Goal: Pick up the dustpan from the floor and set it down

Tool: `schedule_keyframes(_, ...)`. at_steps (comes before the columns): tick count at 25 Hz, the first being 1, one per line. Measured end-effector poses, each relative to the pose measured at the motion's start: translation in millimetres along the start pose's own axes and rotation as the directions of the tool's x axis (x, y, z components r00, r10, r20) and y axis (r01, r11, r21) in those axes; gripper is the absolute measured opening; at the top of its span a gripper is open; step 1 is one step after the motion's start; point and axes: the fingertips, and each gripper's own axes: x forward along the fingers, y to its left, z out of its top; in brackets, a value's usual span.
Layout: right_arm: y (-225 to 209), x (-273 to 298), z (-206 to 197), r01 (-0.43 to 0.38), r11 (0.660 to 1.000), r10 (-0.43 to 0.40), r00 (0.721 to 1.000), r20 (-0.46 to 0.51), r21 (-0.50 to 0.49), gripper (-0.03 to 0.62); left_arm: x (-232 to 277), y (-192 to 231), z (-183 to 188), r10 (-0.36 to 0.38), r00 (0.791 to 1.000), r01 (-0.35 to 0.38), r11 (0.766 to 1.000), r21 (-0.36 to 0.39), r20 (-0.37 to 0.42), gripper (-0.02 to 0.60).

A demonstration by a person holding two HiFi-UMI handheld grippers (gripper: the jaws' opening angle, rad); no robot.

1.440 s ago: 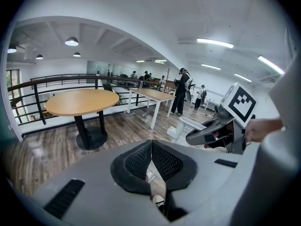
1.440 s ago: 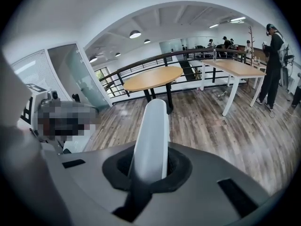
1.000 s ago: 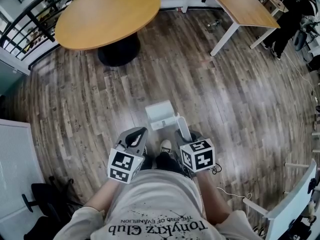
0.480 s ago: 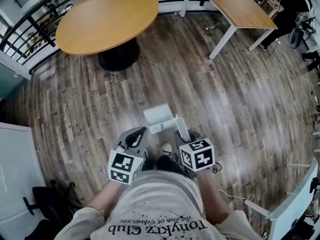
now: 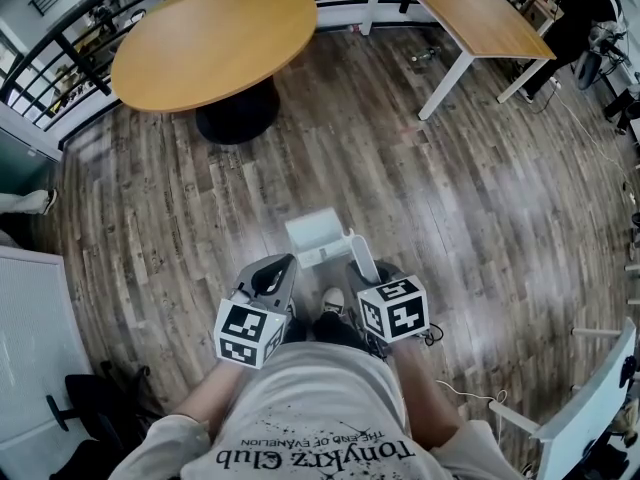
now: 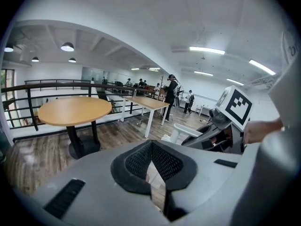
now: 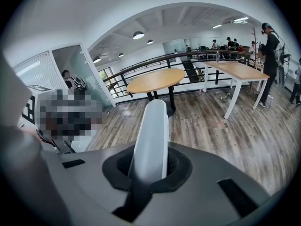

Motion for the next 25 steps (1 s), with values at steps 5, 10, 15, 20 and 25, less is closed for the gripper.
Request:
schedule_keyframes(5, 0, 2, 3, 0.003, 1.000, -0.003, 1.000, -0.002, -0.002, 0.043, 0, 7, 1, -0.003, 1.000, 0.003, 0.999, -0.033, -0.001, 0.023)
schedule_keyframes(10, -5, 2, 7, 0.007, 1.000, -0.007, 1.000, -0.004, 0.001, 0.043, 4, 10, 4, -0.004, 1.000, 0.004, 0.999, -0.038, 0.003, 0.023)
schedule_keyframes(15, -8, 2, 7, 0.010, 1.000, -0.010, 1.000, -0.003, 0.003, 0.043, 6, 10, 5, 0.005, 1.000, -0.005, 0.999, -0.032, 0.003, 0.023)
schedule_keyframes(20, -11, 6, 11, 0.009, 1.000, -0.009, 1.000, -0.007, 0.003, 0.043, 10, 13, 7, 0.010, 1.000, -0.010, 1.000, -0.029, 0.000, 0.023)
schedule_keyframes(25, -13, 6, 13, 0.009, 1.000, -0.009, 1.000, -0.009, 0.003, 0.043, 11, 14, 8, 0.012, 1.000, -0.012, 0.999, -0.030, -0.004, 0.023)
